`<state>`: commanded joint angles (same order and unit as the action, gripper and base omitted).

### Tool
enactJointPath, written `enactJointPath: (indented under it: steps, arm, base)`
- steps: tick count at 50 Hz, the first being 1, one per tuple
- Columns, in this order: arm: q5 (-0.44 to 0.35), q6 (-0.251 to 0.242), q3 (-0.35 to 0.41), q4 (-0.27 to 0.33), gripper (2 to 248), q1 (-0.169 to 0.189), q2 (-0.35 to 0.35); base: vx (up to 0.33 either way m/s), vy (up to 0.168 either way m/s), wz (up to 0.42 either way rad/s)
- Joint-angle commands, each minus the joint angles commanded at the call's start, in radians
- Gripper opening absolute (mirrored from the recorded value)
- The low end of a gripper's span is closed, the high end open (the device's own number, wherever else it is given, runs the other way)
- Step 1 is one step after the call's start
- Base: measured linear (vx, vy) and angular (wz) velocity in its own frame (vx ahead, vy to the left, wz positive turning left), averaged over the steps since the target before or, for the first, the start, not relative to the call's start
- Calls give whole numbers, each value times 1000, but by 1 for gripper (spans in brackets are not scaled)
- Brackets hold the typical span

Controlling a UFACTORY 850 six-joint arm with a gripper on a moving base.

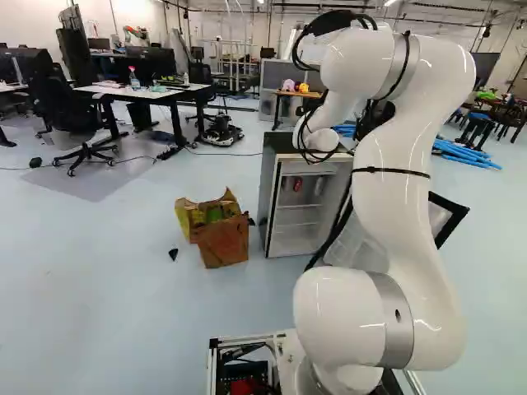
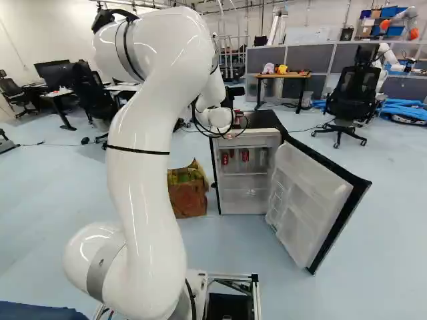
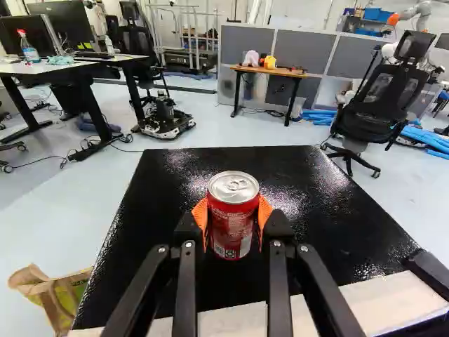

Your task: Grab a drink from the fridge

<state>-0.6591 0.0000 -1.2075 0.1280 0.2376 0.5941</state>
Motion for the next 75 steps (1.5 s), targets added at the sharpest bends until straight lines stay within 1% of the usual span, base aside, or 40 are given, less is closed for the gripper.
enactJointPath:
  steps: [7, 8, 13, 14, 18, 19, 23, 24, 28, 29, 50, 68, 75]
  arm:
    - [0, 0, 0, 0, 92, 0, 0]
    - [0, 0, 0, 0, 114, 0, 0]
    - [0, 0, 0, 0, 114, 0, 0]
    - [0, 0, 0, 0, 149, 0, 0]
    - [0, 0, 1, 0, 149, 0, -1]
    - [0, 0, 2, 0, 185, 0, -2]
    - [0, 0, 14, 0, 185, 1, -11]
    - [0, 0, 18, 0, 221, 1, -14]
    - [0, 0, 39, 0, 221, 3, -29]
    - [0, 0, 44, 0, 247, 3, -34]
    - [0, 0, 164, 0, 247, 17, -126]
    - [1, 0, 243, 0, 247, 52, -199]
    - [16, 0, 266, 0, 247, 69, -231]
  base:
    - [0, 0, 0]
    - [0, 0, 0]
    - [0, 0, 0]
    - [0, 0, 0]
    - [0, 0, 0]
    - [0, 0, 0]
    - [0, 0, 0]
    - [0, 0, 0]
    - [0, 0, 0]
    - [0, 0, 0]
    - [0, 0, 0]
    - [0, 0, 0]
    - [0, 0, 0]
